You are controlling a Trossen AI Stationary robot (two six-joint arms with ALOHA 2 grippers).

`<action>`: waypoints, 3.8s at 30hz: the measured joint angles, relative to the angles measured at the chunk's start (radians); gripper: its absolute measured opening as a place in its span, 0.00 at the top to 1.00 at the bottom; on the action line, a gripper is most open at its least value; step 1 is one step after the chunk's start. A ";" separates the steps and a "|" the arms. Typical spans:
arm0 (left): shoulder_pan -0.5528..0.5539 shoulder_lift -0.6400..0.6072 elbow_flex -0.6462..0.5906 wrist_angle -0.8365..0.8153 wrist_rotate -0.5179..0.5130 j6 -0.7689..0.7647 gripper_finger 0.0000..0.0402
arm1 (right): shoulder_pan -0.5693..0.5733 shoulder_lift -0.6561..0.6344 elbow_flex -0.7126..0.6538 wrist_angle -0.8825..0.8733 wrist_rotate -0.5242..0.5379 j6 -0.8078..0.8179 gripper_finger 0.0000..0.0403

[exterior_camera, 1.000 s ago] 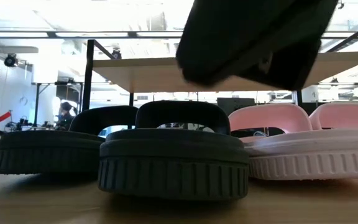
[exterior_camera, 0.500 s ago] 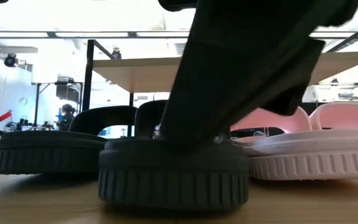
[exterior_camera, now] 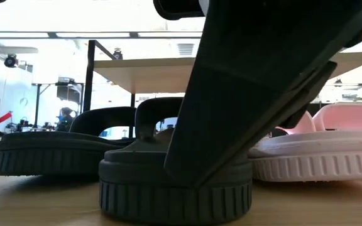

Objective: Pick and place slides into the shelf
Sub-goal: Adjust the pink and black slides under the shelf

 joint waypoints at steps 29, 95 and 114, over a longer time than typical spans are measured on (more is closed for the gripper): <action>0.021 0.000 -0.002 -0.003 -0.049 0.001 1.00 | -0.045 -0.044 0.067 -0.175 0.276 -0.128 0.97; 0.091 -0.054 -0.004 -0.115 -0.345 0.238 1.00 | -0.009 -0.077 0.683 -1.163 0.688 0.247 0.97; 0.143 -0.030 -0.195 0.175 -0.218 0.350 1.00 | -0.018 -0.077 0.620 -1.144 0.682 0.304 0.97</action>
